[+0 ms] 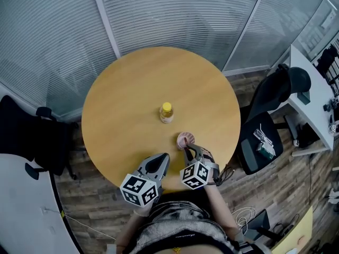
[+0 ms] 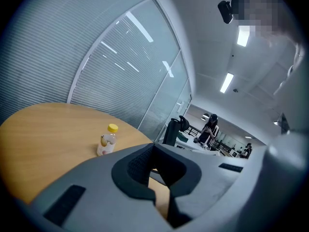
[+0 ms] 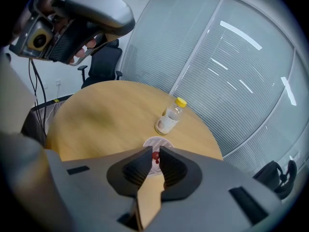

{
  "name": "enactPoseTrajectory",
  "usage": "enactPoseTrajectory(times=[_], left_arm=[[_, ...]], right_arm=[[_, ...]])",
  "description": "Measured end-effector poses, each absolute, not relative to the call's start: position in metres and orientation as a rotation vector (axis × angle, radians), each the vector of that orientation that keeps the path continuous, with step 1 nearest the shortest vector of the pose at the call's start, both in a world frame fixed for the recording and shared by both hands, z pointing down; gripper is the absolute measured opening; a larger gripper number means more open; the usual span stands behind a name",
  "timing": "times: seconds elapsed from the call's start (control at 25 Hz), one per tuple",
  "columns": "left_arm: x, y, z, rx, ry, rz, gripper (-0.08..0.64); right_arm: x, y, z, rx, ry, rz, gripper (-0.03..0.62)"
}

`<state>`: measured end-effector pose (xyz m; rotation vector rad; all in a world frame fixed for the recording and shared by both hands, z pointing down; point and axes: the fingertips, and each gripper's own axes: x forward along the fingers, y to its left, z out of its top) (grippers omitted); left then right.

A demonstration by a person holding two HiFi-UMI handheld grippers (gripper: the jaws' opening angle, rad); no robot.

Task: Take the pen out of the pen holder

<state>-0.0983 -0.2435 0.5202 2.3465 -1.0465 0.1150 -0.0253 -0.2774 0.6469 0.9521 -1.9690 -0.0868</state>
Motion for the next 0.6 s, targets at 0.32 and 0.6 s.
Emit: enactPoseTrajectory(times=[0.32,0.6], left_arm=[[-0.092,-0.238,0.522,2.345,-1.013,0.116,0.005],[-0.087,-0.232,0.530,2.346,-0.992,0.145,0.005]], right_arm=[[-0.017,-0.271,0.616,1.030,-2.033,-0.010,0.060],[-0.011,-0.263,0.581,1.086,-2.093,0.047,0.060]])
